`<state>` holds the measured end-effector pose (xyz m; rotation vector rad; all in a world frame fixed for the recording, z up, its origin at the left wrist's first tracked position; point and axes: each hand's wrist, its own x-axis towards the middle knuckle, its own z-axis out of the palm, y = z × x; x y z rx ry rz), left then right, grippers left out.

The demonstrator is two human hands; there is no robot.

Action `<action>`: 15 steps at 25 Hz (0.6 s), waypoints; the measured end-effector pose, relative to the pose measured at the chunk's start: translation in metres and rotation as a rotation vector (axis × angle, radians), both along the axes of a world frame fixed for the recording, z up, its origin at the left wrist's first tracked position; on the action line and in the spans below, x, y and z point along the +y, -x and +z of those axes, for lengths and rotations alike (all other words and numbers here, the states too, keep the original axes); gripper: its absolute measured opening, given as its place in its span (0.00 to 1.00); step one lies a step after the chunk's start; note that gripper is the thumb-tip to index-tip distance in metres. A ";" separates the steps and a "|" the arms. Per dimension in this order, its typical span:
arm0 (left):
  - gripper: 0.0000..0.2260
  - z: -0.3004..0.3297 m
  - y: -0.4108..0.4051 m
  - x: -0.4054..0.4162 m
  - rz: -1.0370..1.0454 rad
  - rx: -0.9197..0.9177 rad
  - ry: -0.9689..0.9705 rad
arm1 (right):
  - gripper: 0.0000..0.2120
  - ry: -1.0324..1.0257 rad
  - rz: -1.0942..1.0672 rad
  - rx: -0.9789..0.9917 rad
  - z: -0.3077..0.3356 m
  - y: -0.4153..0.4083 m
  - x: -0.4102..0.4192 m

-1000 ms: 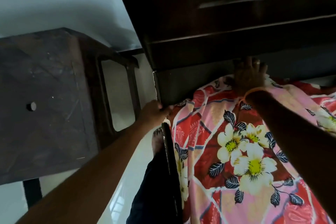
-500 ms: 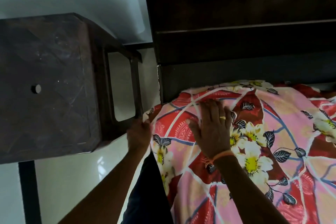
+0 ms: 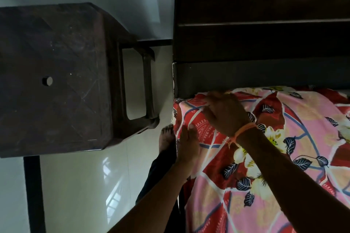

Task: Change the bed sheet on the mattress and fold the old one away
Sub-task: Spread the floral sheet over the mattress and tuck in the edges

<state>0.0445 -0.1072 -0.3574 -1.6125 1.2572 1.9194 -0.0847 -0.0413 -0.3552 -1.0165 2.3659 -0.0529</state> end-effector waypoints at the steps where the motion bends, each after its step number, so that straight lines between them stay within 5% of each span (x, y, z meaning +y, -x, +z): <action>1: 0.09 -0.001 0.003 -0.003 0.093 -0.019 -0.043 | 0.19 -0.021 0.002 -0.122 -0.002 0.002 -0.006; 6: 0.14 -0.057 0.001 -0.024 0.026 -0.292 -0.084 | 0.17 -0.142 -0.376 -0.318 -0.028 0.044 -0.024; 11: 0.10 -0.081 -0.003 -0.044 -0.201 -0.307 0.069 | 0.08 -0.400 -0.175 -0.491 -0.039 0.071 -0.042; 13: 0.12 -0.079 0.005 -0.053 -0.361 -0.414 0.316 | 0.07 -0.286 -0.122 -0.343 -0.037 0.070 -0.054; 15: 0.12 -0.073 0.005 -0.060 -0.300 -0.396 0.507 | 0.09 -0.025 -0.142 0.020 -0.033 0.054 -0.061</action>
